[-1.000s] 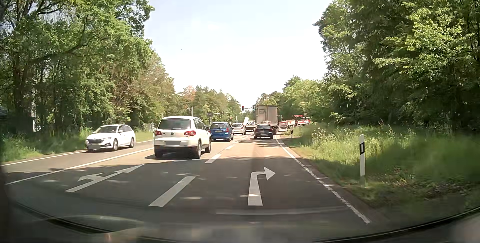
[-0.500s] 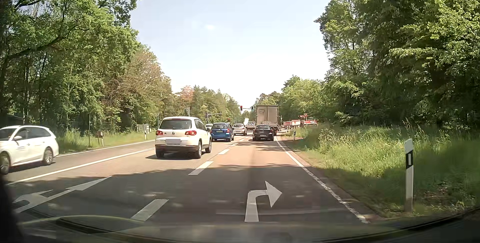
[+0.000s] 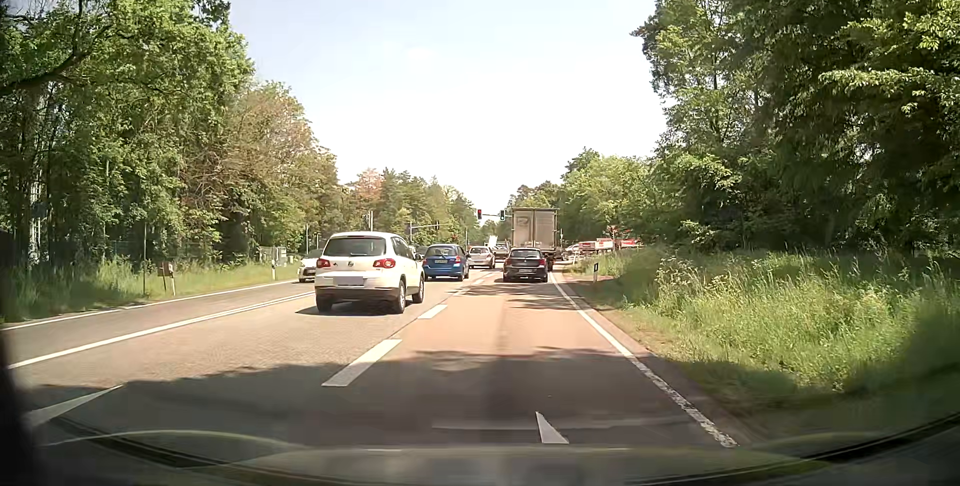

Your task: Follow the waypoints while adhering to traffic rules and regulations

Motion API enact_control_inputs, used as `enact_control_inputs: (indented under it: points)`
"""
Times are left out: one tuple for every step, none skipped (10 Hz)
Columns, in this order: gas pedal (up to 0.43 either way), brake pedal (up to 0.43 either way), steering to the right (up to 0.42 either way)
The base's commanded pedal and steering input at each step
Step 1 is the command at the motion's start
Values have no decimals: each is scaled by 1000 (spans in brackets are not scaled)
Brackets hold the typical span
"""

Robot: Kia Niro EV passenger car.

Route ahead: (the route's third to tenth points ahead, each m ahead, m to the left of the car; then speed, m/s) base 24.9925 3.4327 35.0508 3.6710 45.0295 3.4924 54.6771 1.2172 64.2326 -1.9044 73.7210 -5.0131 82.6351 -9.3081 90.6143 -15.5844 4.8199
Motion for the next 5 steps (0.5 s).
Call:
enact_control_inputs:
  points:
    - [67, 24, 8]
    - [67, 24, 8]
    - [79, 18, 8]
    - [79, 18, 8]
    - [79, 18, 8]
